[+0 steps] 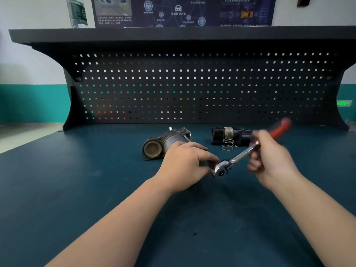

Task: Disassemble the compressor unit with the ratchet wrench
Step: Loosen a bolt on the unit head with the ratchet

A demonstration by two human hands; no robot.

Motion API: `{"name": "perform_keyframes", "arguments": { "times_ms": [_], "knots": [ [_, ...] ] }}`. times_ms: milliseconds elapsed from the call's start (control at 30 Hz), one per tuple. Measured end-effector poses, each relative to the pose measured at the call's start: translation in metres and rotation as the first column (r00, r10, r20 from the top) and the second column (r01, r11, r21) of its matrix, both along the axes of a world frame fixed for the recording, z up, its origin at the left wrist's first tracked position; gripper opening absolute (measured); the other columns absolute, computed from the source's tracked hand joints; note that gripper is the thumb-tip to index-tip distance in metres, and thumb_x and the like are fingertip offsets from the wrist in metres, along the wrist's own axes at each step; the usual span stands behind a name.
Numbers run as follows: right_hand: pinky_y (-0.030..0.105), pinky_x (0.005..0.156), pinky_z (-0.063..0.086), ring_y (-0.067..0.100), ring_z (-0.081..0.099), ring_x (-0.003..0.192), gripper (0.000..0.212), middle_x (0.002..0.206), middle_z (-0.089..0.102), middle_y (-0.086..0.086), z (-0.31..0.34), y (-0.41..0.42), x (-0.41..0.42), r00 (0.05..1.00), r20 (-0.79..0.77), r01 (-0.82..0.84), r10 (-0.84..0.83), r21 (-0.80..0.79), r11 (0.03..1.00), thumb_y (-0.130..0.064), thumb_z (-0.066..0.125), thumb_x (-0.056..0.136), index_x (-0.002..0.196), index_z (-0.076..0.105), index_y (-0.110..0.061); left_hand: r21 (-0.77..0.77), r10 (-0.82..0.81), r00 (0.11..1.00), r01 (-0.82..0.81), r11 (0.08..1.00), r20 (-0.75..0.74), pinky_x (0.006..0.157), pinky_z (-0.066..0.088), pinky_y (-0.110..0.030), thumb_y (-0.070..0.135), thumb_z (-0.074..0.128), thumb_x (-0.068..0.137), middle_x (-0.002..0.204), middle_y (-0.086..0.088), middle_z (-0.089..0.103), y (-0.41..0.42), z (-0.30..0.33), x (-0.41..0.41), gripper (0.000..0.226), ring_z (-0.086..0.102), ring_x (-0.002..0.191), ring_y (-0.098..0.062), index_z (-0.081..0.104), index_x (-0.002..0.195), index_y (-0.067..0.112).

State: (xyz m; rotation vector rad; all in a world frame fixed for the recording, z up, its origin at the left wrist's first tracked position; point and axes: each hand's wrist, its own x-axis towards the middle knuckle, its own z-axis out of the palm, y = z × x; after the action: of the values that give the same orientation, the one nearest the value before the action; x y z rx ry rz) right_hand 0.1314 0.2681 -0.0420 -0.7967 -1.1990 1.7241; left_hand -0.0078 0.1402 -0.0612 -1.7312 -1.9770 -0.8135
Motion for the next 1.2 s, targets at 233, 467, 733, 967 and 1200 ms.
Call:
{"name": "perform_keyframes", "arguments": {
  "times_ms": [233,467,733,967,1200],
  "knots": [
    [0.018,0.039,0.019,0.008,0.021,0.027,0.029,0.035,0.028,-0.006,-0.007,-0.001,-0.005,0.989,-0.146,-0.003,-0.006,-0.061,0.998,-0.029,0.058,0.090,0.069,0.040,-0.019,-0.070,-0.019,1.000,0.018,0.997,-0.013,0.091,0.028,-0.025,0.035,0.066,0.079,0.107,0.026,0.065,-0.003,0.005,0.000,0.028,0.045,0.113,0.005,0.066,0.106,0.045],
    [0.018,0.035,0.029,0.007,0.036,0.033,0.024,0.041,0.043,-0.008,0.006,-0.020,0.002,0.985,-0.159,0.034,0.060,0.530,0.847,-0.035,0.062,0.089,0.069,0.054,-0.024,-0.045,-0.020,1.000,0.021,0.999,0.006,0.086,0.023,-0.020,0.032,0.067,0.078,0.098,0.020,0.068,-0.003,0.003,-0.001,0.022,0.047,0.115,0.005,0.071,0.098,0.040],
    [0.019,0.044,0.016,0.009,0.016,0.024,0.032,0.035,0.025,-0.006,-0.018,-0.007,-0.005,0.996,-0.064,-0.082,0.057,-0.498,0.863,-0.026,0.055,0.085,0.060,0.035,-0.021,-0.046,-0.015,1.000,0.016,0.999,0.016,0.092,0.030,-0.028,0.038,0.067,0.078,0.099,0.019,0.068,-0.002,0.004,0.000,0.024,0.045,0.112,0.006,0.068,0.101,0.045],
    [0.017,0.040,0.032,0.005,0.037,0.038,0.023,0.045,0.045,-0.011,0.010,-0.022,0.003,0.988,-0.139,0.034,0.073,0.644,0.764,-0.044,0.067,0.080,0.064,0.058,-0.030,-0.071,-0.045,0.998,0.047,0.996,0.038,0.083,0.019,-0.018,0.032,0.068,0.076,0.099,0.025,0.066,-0.003,0.005,-0.001,0.023,0.044,0.113,0.006,0.069,0.097,0.043],
    [0.020,0.040,0.016,0.008,0.017,0.026,0.031,0.034,0.027,-0.006,-0.014,-0.008,-0.002,0.998,-0.066,-0.045,0.020,-0.400,0.915,-0.026,0.056,0.084,0.060,0.038,-0.020,-0.018,-0.003,0.999,0.003,1.000,0.040,0.092,0.031,-0.028,0.035,0.068,0.076,0.098,0.019,0.068,0.000,0.003,0.002,0.022,0.048,0.112,0.002,0.069,0.097,0.045]
  ]
}}
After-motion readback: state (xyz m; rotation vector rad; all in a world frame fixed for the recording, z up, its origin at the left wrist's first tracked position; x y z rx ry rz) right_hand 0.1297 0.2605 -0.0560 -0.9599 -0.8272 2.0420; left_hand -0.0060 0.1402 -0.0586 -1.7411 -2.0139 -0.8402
